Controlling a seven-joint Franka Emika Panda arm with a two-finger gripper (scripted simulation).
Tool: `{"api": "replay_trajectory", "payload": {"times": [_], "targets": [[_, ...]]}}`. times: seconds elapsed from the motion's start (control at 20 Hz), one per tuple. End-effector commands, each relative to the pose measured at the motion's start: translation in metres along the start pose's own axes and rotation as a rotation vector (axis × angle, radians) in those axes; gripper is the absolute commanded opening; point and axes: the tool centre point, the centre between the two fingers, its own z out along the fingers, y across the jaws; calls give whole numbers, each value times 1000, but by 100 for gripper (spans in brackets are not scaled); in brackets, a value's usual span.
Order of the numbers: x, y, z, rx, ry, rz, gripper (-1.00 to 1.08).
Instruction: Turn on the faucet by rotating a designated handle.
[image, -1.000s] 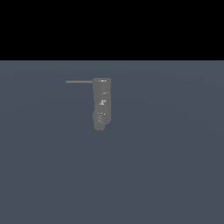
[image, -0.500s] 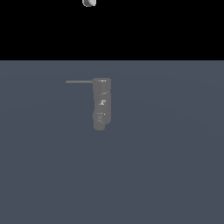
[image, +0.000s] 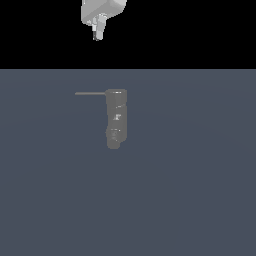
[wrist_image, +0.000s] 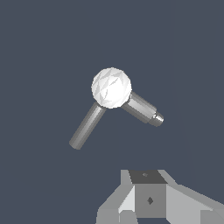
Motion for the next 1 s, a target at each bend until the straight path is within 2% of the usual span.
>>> {"api": "replay_trajectory", "payload": {"times": [0.0,0.6,0.95], "targets": [[4,-15,15,-3,8,65,-100],[16,-82,92,-11,77,357,-100],[17,-112,135,-5,129,494,-100]]}}
